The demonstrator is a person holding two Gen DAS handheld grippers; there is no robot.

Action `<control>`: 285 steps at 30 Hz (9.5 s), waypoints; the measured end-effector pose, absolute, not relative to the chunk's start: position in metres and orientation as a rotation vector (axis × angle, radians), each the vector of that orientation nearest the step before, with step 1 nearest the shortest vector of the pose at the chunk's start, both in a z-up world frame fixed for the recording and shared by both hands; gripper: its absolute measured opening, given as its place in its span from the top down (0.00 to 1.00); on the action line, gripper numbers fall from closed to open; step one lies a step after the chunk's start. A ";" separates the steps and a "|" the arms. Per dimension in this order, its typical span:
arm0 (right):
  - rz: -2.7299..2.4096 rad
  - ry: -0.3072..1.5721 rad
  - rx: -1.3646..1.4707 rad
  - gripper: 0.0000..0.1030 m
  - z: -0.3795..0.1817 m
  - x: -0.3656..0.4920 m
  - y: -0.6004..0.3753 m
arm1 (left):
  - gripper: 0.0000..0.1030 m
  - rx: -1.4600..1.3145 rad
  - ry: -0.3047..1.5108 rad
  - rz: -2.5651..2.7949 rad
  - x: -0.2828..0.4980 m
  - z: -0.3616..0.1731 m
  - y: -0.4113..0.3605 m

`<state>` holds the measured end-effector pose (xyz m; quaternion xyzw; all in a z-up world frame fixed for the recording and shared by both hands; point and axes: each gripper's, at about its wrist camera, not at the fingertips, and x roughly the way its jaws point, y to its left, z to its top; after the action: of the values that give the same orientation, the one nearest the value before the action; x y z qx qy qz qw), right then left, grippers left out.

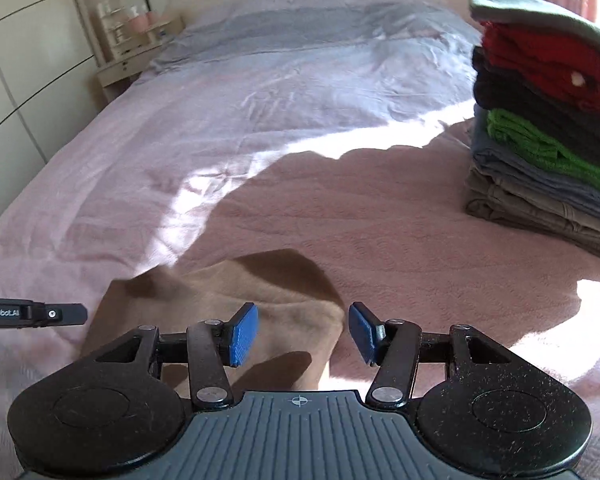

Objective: Fold clothes

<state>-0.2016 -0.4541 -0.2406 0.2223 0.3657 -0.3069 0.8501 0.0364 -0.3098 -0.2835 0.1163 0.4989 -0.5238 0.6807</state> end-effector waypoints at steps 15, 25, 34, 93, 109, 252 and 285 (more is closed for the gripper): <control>-0.707 0.947 0.604 0.46 -0.245 -0.212 -0.404 | 0.60 0.487 1.140 -1.055 0.006 -0.250 -0.289; -0.736 0.922 0.682 0.10 -0.168 -0.228 -0.330 | 0.47 0.558 1.061 -0.956 -0.022 -0.157 -0.219; -0.775 0.827 0.579 0.01 -0.094 -0.249 -0.273 | 0.37 0.524 0.949 -0.977 -0.053 -0.081 -0.162; -0.506 1.056 0.436 0.01 -0.070 -0.285 -0.350 | 0.25 0.470 0.980 -0.720 -0.150 -0.054 -0.214; -0.518 1.152 0.492 0.01 -0.104 -0.274 -0.367 | 0.23 0.531 1.071 -0.684 -0.138 -0.083 -0.222; -1.165 0.515 0.507 0.16 -0.051 -0.406 -0.696 | 0.60 0.399 0.741 -1.499 -0.186 -0.045 -0.714; -1.238 0.566 0.616 0.03 0.009 -0.418 -0.538 | 0.33 0.537 0.696 -1.361 -0.216 0.017 -0.543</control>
<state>-0.4178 -0.5379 0.0094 0.2804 0.2572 -0.5629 0.7337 -0.2157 -0.5428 0.0165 0.2399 0.3112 -0.6085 0.6894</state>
